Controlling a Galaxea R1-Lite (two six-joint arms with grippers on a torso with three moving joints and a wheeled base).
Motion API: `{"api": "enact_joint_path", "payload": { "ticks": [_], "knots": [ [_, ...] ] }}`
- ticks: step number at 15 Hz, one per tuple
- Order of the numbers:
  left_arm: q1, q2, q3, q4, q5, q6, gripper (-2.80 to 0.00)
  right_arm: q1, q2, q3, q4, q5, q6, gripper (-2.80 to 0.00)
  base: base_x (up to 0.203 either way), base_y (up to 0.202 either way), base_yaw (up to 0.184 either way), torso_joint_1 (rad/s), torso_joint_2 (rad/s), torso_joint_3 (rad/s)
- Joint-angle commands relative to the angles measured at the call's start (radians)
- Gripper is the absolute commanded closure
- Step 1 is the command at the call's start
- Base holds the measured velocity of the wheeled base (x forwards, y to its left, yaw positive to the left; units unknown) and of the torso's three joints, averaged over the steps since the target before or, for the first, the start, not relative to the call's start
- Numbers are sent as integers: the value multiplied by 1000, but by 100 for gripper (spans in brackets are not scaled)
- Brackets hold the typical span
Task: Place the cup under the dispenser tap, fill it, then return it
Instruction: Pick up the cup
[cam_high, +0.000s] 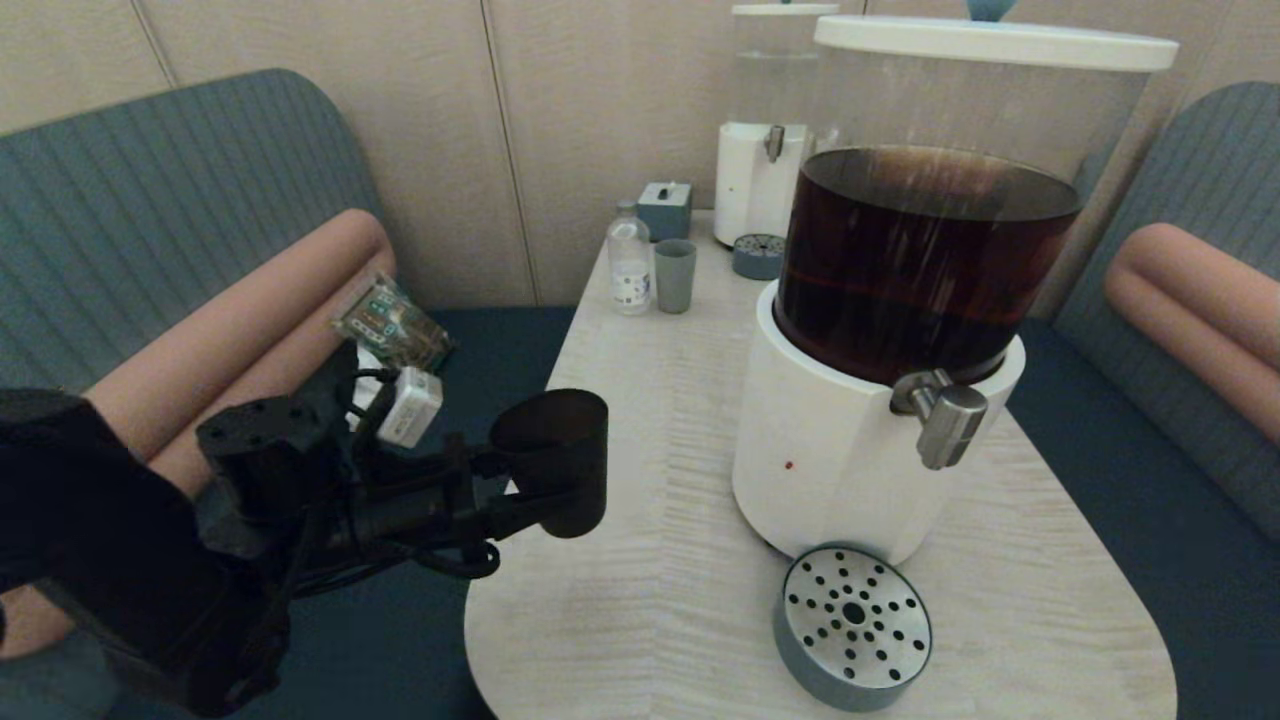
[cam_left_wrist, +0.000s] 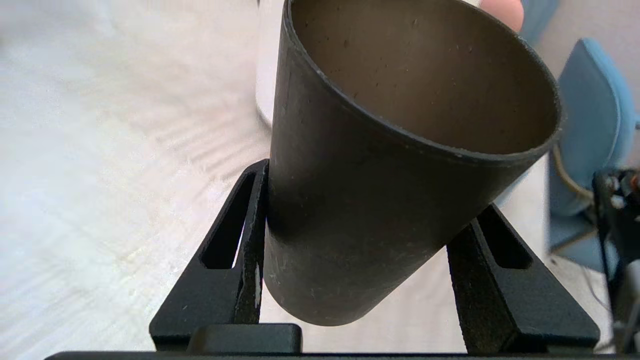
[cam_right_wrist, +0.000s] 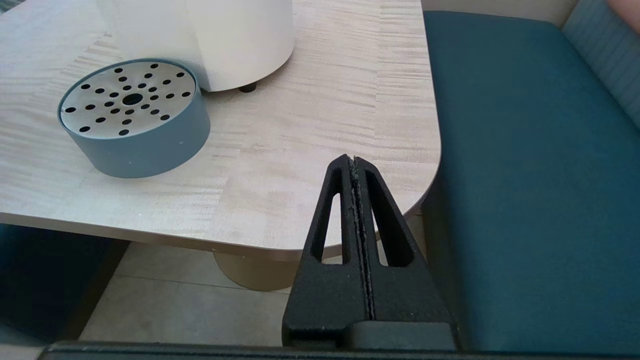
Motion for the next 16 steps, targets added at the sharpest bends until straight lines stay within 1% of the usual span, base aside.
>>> {"api": "enact_joint_path", "payload": {
  "ticks": [1, 2, 4, 6, 7, 8, 10, 11, 14, 15, 16],
  "knots": [
    [-11, -208, 98, -7, 29, -3, 0, 0, 1, 0, 1, 1, 0, 0, 0, 0, 0, 0, 0, 0],
    [-18, -275, 133, 3, 53, -3, 0, 0, 1, 0, 1, 1, 0, 0, 0, 0, 0, 0, 0, 0],
    [-25, -404, 184, 44, 77, -4, 0, 0, 1, 0, 1, 1, 0, 0, 0, 0, 0, 0, 0, 0],
    [-27, -520, 197, 141, 85, -14, 0, 0, 1, 0, 1, 1, 0, 0, 0, 0, 0, 0, 0, 0],
    [-28, -566, 187, 207, 82, -32, 0, 0, 1, 0, 1, 1, 0, 0, 0, 0, 0, 0, 0, 0],
    [-29, -602, 162, 282, 64, -58, 0, 0, 1, 0, 1, 1, 0, 0, 0, 0, 0, 0, 0, 0],
    [-31, -623, 109, 373, -1, -82, 0, 0, 1, 0, 1, 1, 0, 0, 0, 0, 0, 0, 0, 0],
    [-54, -629, 102, 390, -3, -99, 0, 0, 1, 1, 1, 1, 0, 0, 0, 0, 0, 0, 0, 0],
    [-103, -719, 97, 399, 1, -212, 0, 0, 1, 0, 1, 1, 0, 0, 0, 0, 0, 0, 0, 0],
    [-125, -740, 113, 402, 3, -235, 0, 0, 1, 0, 1, 1, 0, 0, 0, 0, 0, 0, 0, 0],
    [-131, -748, 145, 404, 6, -242, 0, 0, 1, 1, 1, 1, 0, 0, 0, 0, 0, 0, 0, 0]
  ]
}}
